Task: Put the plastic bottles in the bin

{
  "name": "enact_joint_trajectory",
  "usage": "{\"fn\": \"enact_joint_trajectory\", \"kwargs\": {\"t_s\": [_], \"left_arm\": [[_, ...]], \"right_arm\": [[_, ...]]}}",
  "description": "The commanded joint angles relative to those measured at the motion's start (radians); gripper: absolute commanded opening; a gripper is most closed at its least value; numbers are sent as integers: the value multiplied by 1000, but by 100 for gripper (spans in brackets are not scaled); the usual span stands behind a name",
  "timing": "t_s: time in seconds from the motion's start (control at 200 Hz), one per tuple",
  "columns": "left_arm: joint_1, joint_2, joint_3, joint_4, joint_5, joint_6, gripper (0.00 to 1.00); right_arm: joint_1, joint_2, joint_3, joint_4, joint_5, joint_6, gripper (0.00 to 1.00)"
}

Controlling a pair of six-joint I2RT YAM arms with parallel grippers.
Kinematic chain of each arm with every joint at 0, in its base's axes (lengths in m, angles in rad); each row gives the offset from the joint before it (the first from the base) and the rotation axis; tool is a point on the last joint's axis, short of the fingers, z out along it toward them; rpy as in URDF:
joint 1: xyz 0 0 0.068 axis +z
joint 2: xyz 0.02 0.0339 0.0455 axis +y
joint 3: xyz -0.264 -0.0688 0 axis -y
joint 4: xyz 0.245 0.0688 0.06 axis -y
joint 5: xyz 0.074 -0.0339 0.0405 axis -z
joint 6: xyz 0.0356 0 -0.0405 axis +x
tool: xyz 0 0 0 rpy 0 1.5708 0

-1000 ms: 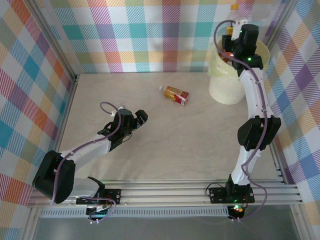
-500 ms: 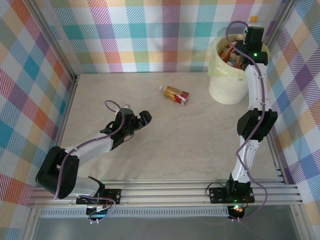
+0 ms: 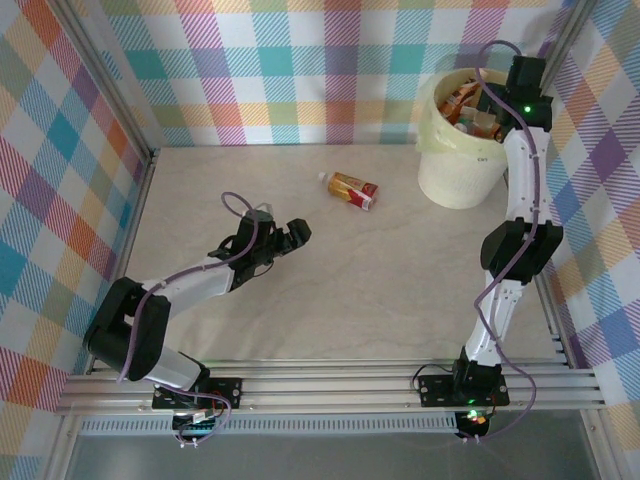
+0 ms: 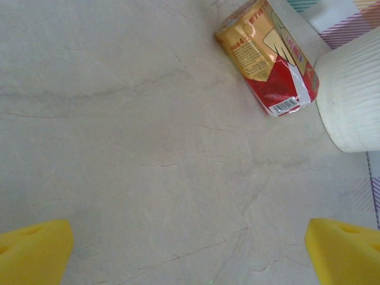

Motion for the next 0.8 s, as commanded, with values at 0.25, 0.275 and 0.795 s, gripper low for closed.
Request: {"fn": "enact_joint_trajectory", "kwargs": {"t_s": [0.25,0.275,0.795], "left_arm": [[-12,-5,21,39,7,2,100],[-12,-10,18,41,1,-3,100],[0,-111,-5,-98,-157,-107,100]], "right_arm": [[45,-238,-154,12,-338,93,100],[54,-259,-193,33,-381,87,100],[391,-210,-667,269,-762,-451,100]]}}
